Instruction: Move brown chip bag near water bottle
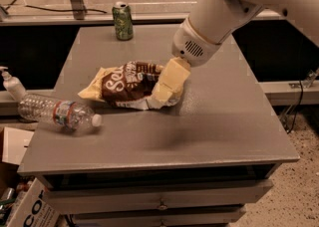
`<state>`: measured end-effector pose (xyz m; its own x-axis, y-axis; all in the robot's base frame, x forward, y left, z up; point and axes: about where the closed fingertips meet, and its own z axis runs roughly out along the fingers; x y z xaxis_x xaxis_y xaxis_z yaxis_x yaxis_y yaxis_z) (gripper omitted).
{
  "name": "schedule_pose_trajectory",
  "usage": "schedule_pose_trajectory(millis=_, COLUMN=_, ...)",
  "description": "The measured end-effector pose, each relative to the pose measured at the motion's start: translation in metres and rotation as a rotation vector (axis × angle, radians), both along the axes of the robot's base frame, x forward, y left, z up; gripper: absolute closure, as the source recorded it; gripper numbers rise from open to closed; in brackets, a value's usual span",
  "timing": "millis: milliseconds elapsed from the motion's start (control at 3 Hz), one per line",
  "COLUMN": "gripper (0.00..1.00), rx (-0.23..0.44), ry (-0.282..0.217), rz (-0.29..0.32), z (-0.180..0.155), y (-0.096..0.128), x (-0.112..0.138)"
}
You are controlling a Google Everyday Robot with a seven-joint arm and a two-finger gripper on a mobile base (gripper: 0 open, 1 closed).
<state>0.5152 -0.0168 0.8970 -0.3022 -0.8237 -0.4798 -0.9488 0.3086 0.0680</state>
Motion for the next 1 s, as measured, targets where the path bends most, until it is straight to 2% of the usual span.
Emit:
schedule_pose_trajectory(millis=667, gripper=0.00, rx=0.226, ry=-0.072, rz=0.065, z=0.026, y=-0.071, x=-0.016)
schedule_pose_trajectory(millis=1000, gripper=0.00, rx=0.232, ry=-0.101, rz=0.095, z=0.028, y=-0.074, x=-0.018)
